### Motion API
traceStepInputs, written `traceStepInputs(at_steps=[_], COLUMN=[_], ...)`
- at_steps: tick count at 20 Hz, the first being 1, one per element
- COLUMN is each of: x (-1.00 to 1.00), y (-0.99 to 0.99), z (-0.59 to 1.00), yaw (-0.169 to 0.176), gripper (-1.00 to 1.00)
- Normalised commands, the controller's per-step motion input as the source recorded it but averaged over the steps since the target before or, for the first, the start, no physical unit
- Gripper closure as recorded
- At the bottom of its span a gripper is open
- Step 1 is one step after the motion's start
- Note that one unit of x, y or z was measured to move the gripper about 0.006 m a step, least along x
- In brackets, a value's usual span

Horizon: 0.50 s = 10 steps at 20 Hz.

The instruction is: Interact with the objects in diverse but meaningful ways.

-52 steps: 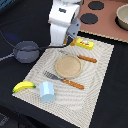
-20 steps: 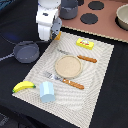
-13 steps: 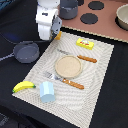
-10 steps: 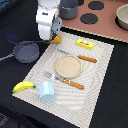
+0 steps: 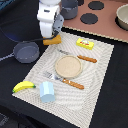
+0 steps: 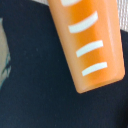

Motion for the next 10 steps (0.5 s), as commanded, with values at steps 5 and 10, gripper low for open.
traceStepInputs(at_steps=[5,10], x=[0.01,0.11], y=[0.45,0.45], z=[0.74,0.58], yaw=[-0.069,-0.053], gripper=[-1.00,-1.00])
